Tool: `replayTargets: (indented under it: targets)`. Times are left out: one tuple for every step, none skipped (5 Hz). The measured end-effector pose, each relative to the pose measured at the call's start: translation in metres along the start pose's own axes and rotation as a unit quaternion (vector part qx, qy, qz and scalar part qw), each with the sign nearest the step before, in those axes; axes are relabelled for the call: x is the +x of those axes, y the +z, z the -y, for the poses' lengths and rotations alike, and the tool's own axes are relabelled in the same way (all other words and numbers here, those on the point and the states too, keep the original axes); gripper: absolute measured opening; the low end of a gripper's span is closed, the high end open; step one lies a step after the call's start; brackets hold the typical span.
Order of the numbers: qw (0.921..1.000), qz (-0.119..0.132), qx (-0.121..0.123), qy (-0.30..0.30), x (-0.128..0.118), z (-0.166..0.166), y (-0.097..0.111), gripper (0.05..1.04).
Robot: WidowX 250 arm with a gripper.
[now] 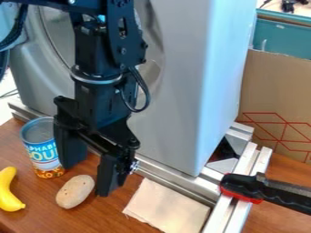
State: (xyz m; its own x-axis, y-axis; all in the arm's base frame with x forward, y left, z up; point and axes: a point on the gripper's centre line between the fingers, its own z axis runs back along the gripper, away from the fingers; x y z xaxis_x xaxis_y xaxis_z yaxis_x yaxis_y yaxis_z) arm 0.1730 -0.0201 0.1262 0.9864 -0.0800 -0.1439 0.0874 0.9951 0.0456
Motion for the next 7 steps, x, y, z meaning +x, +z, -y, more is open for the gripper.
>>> replayTargets:
  targets:
    - [1.0,-0.008,0.0,0.0,-0.001,0.0,-0.004,1.001]
    - [0.9993,-0.01,0.035,0.011,0.015,0.001,-0.031,1.0]
    - [0.9993,0.016,0.031,-0.015,0.03,0.005,-0.051,1.0]
    - [0.9972,0.065,0.006,-0.038,0.038,0.008,-0.067,1.001]
    - [0.9926,0.091,-0.019,-0.078,0.049,0.005,-0.089,1.0]
    - [0.9862,0.137,-0.034,-0.086,0.066,0.002,-0.091,1.0]
    - [0.9867,0.138,-0.031,-0.081,0.087,0.001,-0.094,1.0]
